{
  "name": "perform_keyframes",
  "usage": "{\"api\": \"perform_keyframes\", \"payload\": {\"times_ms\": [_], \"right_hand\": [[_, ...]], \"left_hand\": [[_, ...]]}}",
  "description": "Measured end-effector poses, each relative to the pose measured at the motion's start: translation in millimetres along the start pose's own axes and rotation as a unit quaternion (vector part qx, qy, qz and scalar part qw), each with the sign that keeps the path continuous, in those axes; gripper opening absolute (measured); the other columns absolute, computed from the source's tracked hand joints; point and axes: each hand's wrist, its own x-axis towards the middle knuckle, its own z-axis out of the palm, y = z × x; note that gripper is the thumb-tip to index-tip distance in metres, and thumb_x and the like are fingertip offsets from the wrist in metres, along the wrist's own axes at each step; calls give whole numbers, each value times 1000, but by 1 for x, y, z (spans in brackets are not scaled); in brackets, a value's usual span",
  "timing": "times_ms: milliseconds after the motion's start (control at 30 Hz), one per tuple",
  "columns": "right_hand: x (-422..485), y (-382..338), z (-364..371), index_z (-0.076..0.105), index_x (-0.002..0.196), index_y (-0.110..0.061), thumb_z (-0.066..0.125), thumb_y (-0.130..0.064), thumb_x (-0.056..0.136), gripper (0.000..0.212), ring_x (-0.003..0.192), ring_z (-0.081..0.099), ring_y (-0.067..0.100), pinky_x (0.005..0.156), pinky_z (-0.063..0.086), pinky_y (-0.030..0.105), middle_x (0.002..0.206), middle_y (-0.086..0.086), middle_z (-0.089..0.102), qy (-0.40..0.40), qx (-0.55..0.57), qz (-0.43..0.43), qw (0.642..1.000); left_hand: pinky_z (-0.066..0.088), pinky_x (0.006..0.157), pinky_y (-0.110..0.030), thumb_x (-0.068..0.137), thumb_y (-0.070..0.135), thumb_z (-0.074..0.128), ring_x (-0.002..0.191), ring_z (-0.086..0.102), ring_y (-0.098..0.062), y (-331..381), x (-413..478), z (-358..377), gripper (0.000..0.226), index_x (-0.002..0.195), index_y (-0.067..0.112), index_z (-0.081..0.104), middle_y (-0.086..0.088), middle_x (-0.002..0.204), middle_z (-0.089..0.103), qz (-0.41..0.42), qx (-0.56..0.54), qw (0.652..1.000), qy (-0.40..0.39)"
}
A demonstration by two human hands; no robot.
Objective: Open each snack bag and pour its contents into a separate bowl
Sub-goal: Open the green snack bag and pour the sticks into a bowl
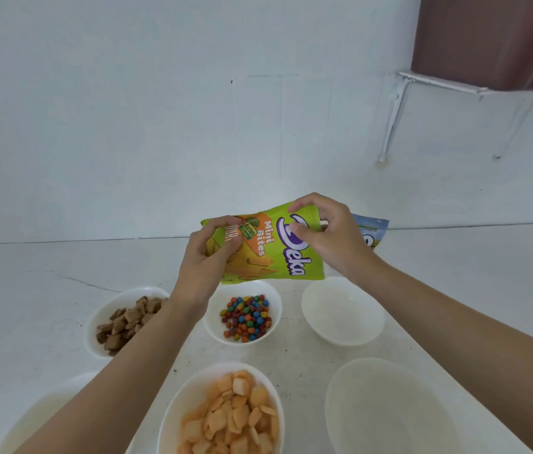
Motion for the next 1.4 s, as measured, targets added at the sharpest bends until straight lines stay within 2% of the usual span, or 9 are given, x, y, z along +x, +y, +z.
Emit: {"api": "perform_keyframes", "payload": {"times_ms": [167,300,400,567,633,800,900,1200,1400], "right_hand": [[-8,27,-15,67,89,-32,73,-13,85,20,93,68,22,79,52,36,86,-4,72,18,47,40,998],[-12,47,-22,66,88,-32,74,-15,85,19,93,70,25,80,57,47,87,-2,73,41,57,65,995],[-16,64,-27,65,90,-33,75,-22,83,17,91,69,35,74,58,52,98,6,72,59,66,84,992],[-24,84,-32,63,92,-22,73,-8,87,18,87,74,21,55,55,28,104,10,71,62,108,105,987],[-25,91,-32,63,93,-19,73,-5,87,18,87,74,21,56,55,28,103,12,72,65,131,125,981],[-23,109,-31,65,82,-30,75,-3,83,29,113,64,30,71,62,41,117,8,66,86,175,158,968],[-26,116,-32,65,83,-29,76,-4,83,27,110,66,30,69,62,42,114,12,67,88,181,169,965],[-31,122,-27,63,89,-11,74,-1,84,15,113,61,21,64,56,25,119,7,63,111,201,215,949],[-33,122,-27,65,85,-16,75,-4,84,16,115,61,25,72,56,30,120,7,65,111,211,219,946]], "left_hand": [[61,74,-37,90,12,73,103,71,-29,2,7,22,26,101,35,76,-14,128,62,-19,23,999,-11],[63,83,-48,85,15,78,106,70,-29,2,14,36,26,99,37,78,-12,128,63,-40,57,997,-20],[64,80,-46,81,14,81,103,71,-25,1,18,46,27,97,36,79,-9,126,64,-48,90,994,-28],[63,66,-34,76,1,80,82,75,-19,0,24,63,30,87,28,81,-1,102,75,-90,103,990,-28],[61,60,-31,76,-3,78,74,75,-18,1,24,69,30,86,26,80,-1,92,77,-111,93,989,-28],[59,55,-28,76,-8,76,69,76,-18,-2,26,79,31,88,21,80,-4,91,78,-144,85,985,-31],[60,56,-30,74,-10,78,68,76,-21,-3,27,83,33,87,21,81,-5,90,78,-157,93,983,-34],[62,58,-32,74,-11,76,72,77,-22,-2,28,89,36,90,21,81,-6,94,77,-144,137,979,-54],[61,58,-33,76,-10,72,75,77,-25,8,30,91,38,86,25,81,-8,102,76,-107,138,983,-61]]}}
